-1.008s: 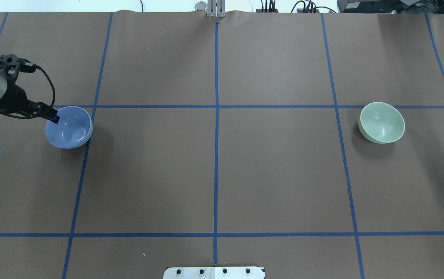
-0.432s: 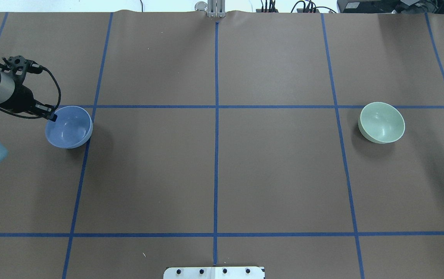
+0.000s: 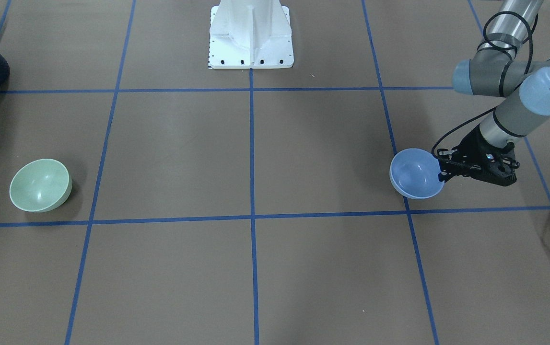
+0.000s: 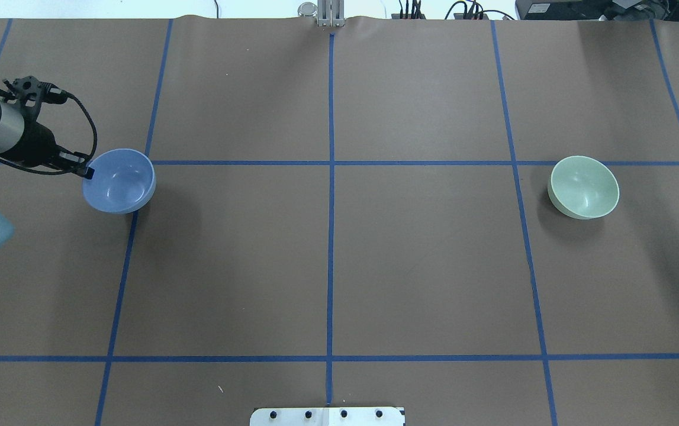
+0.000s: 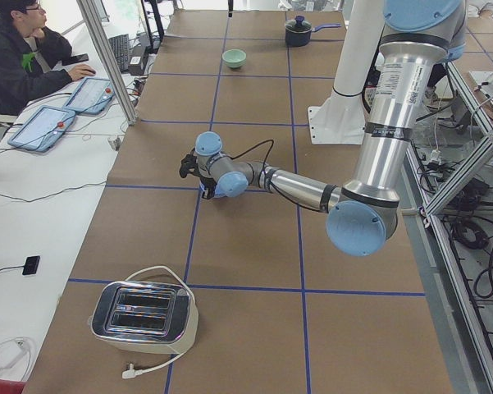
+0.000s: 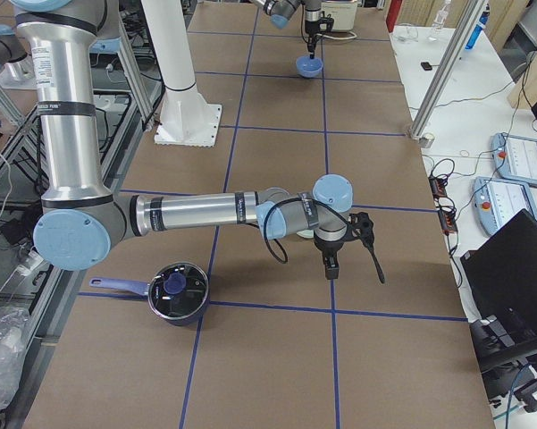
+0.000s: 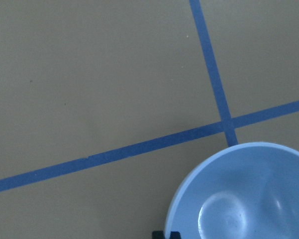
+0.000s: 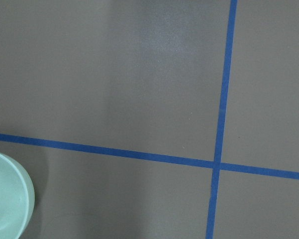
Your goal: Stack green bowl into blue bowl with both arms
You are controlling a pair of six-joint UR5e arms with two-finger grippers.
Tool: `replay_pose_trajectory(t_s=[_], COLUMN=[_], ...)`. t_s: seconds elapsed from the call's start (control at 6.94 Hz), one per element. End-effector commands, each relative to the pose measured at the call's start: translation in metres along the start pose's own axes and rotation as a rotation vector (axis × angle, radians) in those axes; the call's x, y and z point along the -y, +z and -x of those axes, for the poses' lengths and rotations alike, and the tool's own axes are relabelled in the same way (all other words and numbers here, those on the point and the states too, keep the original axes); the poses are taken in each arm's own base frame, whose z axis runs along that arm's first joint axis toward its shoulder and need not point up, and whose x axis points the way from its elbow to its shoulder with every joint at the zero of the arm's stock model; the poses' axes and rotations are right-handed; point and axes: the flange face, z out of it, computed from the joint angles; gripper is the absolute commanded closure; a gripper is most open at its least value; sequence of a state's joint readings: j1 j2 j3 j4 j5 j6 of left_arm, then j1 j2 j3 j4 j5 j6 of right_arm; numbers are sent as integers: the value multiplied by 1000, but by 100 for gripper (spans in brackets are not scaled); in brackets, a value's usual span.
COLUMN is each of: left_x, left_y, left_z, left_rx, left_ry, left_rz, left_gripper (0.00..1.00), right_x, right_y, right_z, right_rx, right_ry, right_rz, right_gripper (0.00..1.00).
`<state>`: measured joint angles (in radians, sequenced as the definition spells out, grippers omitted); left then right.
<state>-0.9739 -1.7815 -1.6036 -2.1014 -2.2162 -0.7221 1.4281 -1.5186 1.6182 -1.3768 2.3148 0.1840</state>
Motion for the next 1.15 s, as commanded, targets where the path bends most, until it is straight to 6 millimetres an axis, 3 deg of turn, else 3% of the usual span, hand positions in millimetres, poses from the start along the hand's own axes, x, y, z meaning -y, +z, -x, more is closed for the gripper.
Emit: replay_pose_trajectory(t_s=[0.0, 0.14, 0.29, 0.43, 0.58, 0.72, 1.01], left_x=[33, 34, 48, 48, 23, 8, -33], left_y=[-24, -9, -9, -1, 28, 40, 70], left_z=[-80, -139, -198, -250, -307, -345, -379], left_rx=[-87, -104, -80, -44, -27, -26, -2], left_ry=[-184, -254, -321, -319, -312, -296, -246], left_rz=[-49, 0, 39, 31, 16, -7, -20], left_gripper=[100, 100, 100, 100, 100, 100, 100], right_x=[0, 0, 0, 0, 0, 0, 0], right_y=[0, 0, 1, 1, 0, 0, 0], right_z=[-1, -1, -1, -1, 0, 0, 0], right_rx=[-1, -1, 0, 0, 1, 3, 3], right_ry=[4, 4, 6, 8, 10, 10, 13], right_rz=[0, 0, 2, 2, 1, 1, 1], right_gripper=[0, 0, 0, 0, 0, 0, 0])
